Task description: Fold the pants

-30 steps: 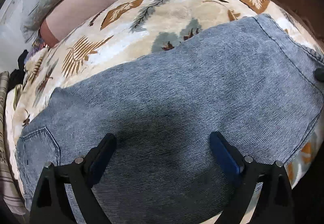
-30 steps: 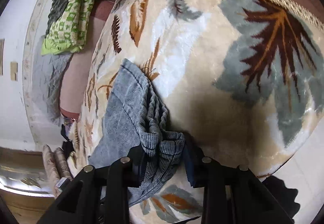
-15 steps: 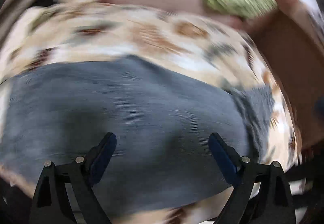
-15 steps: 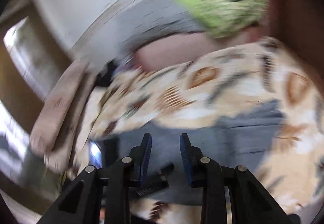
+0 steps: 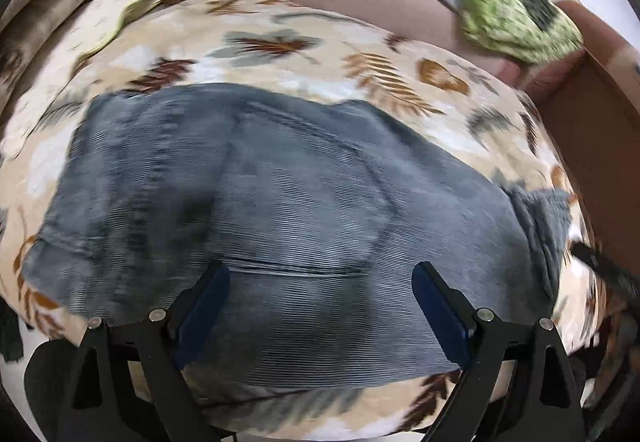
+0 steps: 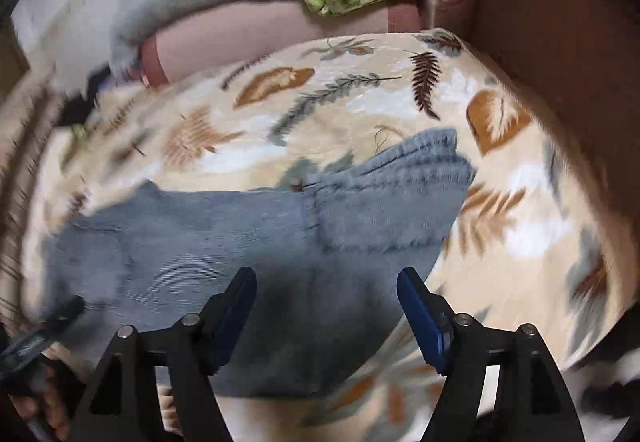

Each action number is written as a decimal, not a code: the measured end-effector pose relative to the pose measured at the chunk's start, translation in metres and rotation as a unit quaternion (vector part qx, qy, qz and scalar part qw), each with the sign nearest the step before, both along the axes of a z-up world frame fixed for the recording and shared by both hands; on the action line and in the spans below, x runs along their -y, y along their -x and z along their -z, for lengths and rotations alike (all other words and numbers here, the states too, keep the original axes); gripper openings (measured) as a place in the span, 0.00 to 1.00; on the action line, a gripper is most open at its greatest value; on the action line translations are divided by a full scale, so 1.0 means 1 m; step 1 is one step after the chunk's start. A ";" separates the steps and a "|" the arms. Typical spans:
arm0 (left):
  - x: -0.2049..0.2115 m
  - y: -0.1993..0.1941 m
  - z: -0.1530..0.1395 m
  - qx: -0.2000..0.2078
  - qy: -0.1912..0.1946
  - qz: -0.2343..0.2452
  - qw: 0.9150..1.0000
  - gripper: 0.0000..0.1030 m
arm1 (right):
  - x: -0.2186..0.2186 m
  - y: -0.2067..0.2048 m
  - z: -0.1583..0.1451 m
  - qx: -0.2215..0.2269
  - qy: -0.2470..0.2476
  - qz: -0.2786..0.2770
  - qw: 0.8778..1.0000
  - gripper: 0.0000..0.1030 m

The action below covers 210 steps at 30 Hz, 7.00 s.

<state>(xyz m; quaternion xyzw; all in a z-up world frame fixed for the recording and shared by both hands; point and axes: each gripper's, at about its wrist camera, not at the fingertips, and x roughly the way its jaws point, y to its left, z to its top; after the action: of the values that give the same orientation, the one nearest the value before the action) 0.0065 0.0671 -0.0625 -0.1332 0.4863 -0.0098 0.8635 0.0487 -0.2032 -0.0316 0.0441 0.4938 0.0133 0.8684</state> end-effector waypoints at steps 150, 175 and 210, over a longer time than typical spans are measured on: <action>0.042 -0.109 0.009 -0.021 0.069 0.058 0.996 0.23 | 0.021 -0.083 0.102 -0.098 -0.440 -0.016 0.893 0.94; 0.095 -0.035 0.005 0.002 0.022 0.179 0.984 0.46 | 0.058 -0.072 0.054 -0.073 -0.466 -0.042 0.881 0.94; 0.122 -0.022 0.033 -0.016 -0.045 0.203 0.978 0.75 | 0.044 -0.059 0.071 -0.116 -0.454 -0.036 0.883 0.95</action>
<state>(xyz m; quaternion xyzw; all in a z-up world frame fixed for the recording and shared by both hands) 0.0285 -0.0546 -0.0959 0.0077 0.5170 -0.1609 0.8407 0.1077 -0.2473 -0.1031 0.4171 0.5319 0.2622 0.6888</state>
